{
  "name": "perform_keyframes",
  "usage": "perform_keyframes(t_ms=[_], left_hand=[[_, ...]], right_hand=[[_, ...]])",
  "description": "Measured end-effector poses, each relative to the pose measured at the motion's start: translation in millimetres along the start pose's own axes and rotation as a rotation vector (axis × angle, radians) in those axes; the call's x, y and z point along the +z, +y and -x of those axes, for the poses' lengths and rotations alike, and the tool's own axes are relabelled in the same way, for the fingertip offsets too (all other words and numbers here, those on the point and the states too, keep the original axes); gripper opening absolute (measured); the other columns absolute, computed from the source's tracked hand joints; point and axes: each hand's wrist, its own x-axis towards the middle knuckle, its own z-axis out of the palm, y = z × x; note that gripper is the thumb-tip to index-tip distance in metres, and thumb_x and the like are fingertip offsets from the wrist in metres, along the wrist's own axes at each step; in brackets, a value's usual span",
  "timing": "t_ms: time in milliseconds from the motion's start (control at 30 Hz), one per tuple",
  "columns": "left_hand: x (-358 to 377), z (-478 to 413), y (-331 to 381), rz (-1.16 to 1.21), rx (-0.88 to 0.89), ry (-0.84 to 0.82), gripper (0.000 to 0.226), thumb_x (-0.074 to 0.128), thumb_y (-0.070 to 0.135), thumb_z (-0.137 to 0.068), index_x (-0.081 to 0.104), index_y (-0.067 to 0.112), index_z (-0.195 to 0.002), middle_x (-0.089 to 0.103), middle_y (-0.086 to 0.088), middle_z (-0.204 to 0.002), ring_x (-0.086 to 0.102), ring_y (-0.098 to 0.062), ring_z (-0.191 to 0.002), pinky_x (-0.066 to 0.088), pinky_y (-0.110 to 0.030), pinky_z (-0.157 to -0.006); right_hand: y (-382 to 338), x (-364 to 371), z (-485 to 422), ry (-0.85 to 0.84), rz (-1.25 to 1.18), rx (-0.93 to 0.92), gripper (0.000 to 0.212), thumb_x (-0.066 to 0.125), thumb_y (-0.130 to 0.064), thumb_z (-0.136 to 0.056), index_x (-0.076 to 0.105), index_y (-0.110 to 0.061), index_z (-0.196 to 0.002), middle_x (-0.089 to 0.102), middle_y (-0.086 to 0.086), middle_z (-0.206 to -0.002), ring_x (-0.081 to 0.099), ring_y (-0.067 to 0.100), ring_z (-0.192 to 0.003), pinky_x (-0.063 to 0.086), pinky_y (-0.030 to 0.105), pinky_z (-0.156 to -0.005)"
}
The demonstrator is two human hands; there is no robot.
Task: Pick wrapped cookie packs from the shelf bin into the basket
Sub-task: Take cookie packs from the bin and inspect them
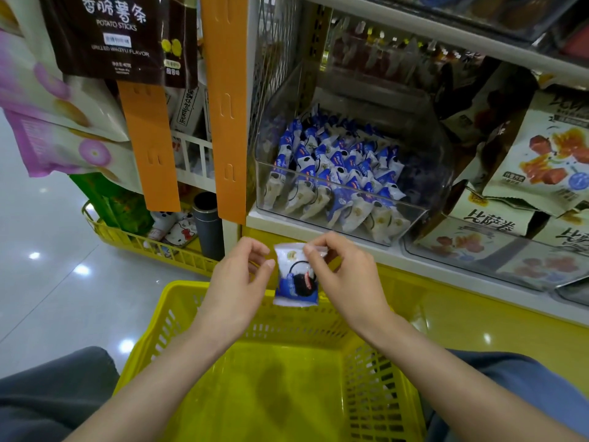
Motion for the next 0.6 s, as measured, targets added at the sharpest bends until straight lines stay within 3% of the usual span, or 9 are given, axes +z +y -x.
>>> perform_keyframes(t_ms=[100,167,233,333,400,467,600], left_hand=[[-0.7,-1.3,-2.2,0.037,-0.124,-0.062,0.022,0.044,0.026,-0.096,0.056,0.028,-0.077,0.060,0.004,-0.073,0.055,-0.011,-0.068,0.042,-0.019,-0.063],[0.1,-5.7,2.8,0.291,-0.357,-0.159,0.038,0.032,0.036,-0.098,0.061,0.026,-0.078,0.065,0.001,-0.074,0.059,-0.018,-0.072,0.045,-0.030,-0.068],[-0.3,-8.8,7.3,0.520,-0.527,-0.218,0.047,0.026,0.044,-0.097,0.064,0.021,-0.083,0.068,-0.002,-0.075,0.062,-0.019,-0.071,0.049,-0.028,-0.065],[-3.4,-9.0,4.8,0.716,-0.528,-0.193,0.041,0.040,0.046,-0.092,0.068,0.016,-0.095,0.074,-0.006,-0.087,0.068,-0.018,-0.079,0.052,-0.030,-0.073],[-5.2,-6.0,3.5,0.744,-0.457,-0.184,0.030,0.051,0.034,-0.090,0.069,0.012,-0.100,0.073,-0.008,-0.097,0.068,-0.017,-0.089,0.051,-0.033,-0.081],[-5.6,-3.2,3.6,0.694,-0.395,-0.174,0.021,0.052,0.023,-0.092,0.068,0.014,-0.103,0.072,-0.006,-0.101,0.067,-0.017,-0.095,0.049,-0.034,-0.084],[-5.8,-1.2,5.7,0.687,-0.348,-0.209,0.023,0.051,0.021,-0.093,0.064,0.019,-0.112,0.072,-0.003,-0.102,0.067,-0.019,-0.098,0.050,-0.037,-0.089]], right_hand=[[-2.1,-3.9,-0.8,0.065,-0.155,0.015,0.008,0.058,-0.024,-0.090,0.062,-0.019,-0.086,0.062,-0.010,-0.078,0.056,0.002,-0.075,0.041,0.013,-0.059],[-4.1,-3.3,2.8,0.050,-0.165,-0.069,0.004,0.061,-0.018,-0.088,0.063,-0.016,-0.087,0.062,-0.007,-0.084,0.057,0.002,-0.080,0.045,0.013,-0.065],[-4.7,0.1,8.2,-0.005,-0.103,-0.195,0.005,0.063,-0.016,-0.086,0.066,-0.013,-0.088,0.063,-0.003,-0.090,0.058,0.003,-0.085,0.049,0.020,-0.074],[-4.5,3.3,12.1,-0.061,0.067,-0.358,0.012,0.062,-0.025,-0.085,0.069,-0.015,-0.086,0.064,-0.002,-0.094,0.059,0.014,-0.088,0.046,0.026,-0.075],[-3.1,3.9,12.4,-0.101,0.129,-0.412,0.018,0.058,-0.030,-0.086,0.069,-0.016,-0.087,0.062,-0.003,-0.095,0.056,0.013,-0.090,0.044,0.024,-0.074],[-5.5,5.9,13.4,-0.135,0.026,-0.330,0.015,0.058,-0.029,-0.088,0.067,-0.017,-0.093,0.059,-0.004,-0.098,0.053,0.007,-0.094,0.044,0.018,-0.078],[-13.7,9.1,11.1,-0.122,-0.410,0.151,0.017,0.056,-0.018,-0.091,0.051,-0.022,-0.107,0.058,-0.006,-0.105,0.056,-0.001,-0.092,0.047,0.014,-0.078]])
